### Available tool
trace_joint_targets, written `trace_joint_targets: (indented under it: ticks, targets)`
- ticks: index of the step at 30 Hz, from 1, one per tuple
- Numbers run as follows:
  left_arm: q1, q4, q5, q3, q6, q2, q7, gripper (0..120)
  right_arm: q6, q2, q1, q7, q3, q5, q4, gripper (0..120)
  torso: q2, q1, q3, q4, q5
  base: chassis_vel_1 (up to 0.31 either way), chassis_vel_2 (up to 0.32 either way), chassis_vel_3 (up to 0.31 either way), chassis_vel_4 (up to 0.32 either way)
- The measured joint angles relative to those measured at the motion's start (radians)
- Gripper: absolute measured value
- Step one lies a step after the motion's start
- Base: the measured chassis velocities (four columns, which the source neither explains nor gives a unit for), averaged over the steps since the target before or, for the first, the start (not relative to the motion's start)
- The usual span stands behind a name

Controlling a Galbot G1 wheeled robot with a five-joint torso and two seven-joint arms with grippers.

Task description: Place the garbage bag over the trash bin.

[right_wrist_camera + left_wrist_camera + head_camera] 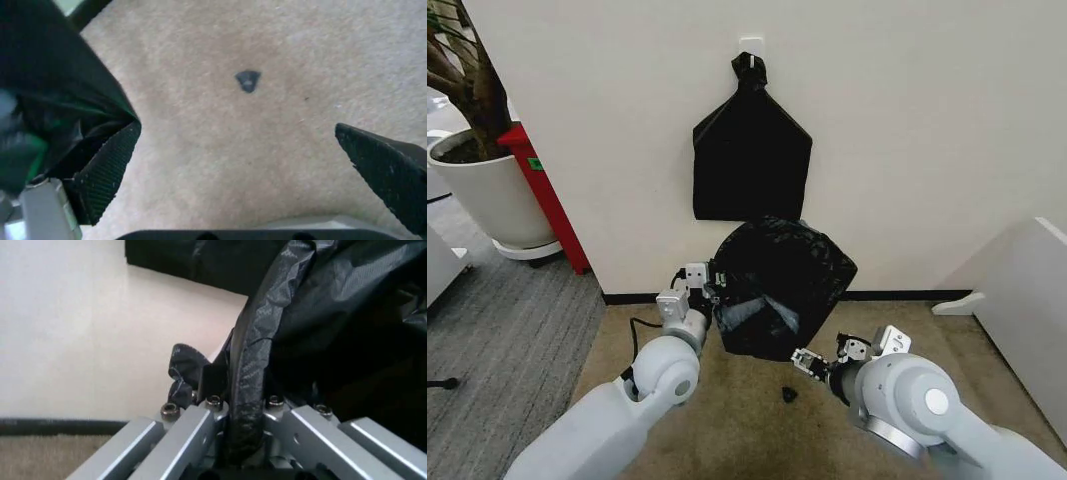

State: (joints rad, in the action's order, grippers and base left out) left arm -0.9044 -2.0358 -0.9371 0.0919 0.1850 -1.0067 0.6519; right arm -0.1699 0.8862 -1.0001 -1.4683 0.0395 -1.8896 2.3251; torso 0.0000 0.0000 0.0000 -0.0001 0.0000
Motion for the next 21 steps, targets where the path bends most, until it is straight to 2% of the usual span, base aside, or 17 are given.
trace_joint_targets:
  ticks: [9,12,13,15,17,21]
  targets:
    - [-0.001,-0.028,-0.177,-0.037,0.026,-0.003,0.06,1,-0.029,-0.004,-0.027,0.029,-0.004,0.087,-0.011,100,0.0,0.0,0.0,0.0001,0.0002,0.0,0.0,0.0,0.0]
    - [-0.009,0.005,-0.056,-0.037,0.002,0.01,0.006,1,-0.017,-0.032,-0.023,0.03,-0.03,0.08,0.057,100,0.0,0.0,0.0,-0.0001,0.0,0.0,0.0,0.0,0.0]
    - [-0.013,0.035,0.043,-0.031,-0.029,0.018,-0.042,1,-0.001,-0.051,-0.016,0.014,-0.052,0.038,0.093,100,0.0,0.0,0.0,0.0003,-0.0003,0.0,0.0,0.0,0.0]
    - [-0.013,0.043,0.071,-0.029,-0.04,0.019,-0.056,1,0.006,-0.058,-0.013,0.007,-0.06,0.022,0.106,100,0.0,0.0,0.0,0.0003,-0.0002,0.0,0.0,0.0,0.0]
    - [-0.012,0.074,0.187,-0.015,-0.088,0.021,-0.106,1,0.036,-0.084,0.012,-0.011,-0.081,-0.028,0.143,100,0.0,0.0,0.0,0.0001,-0.0002,0.0,0.0,0.0,0.0]
    - [-0.008,0.11,0.291,0.005,-0.156,0.018,-0.145,1,0.068,-0.095,0.066,-0.015,-0.095,-0.086,0.16,100,0.0,0.0,0.0,0.0001,0.0001,0.0,0.0,0.0,0.0]
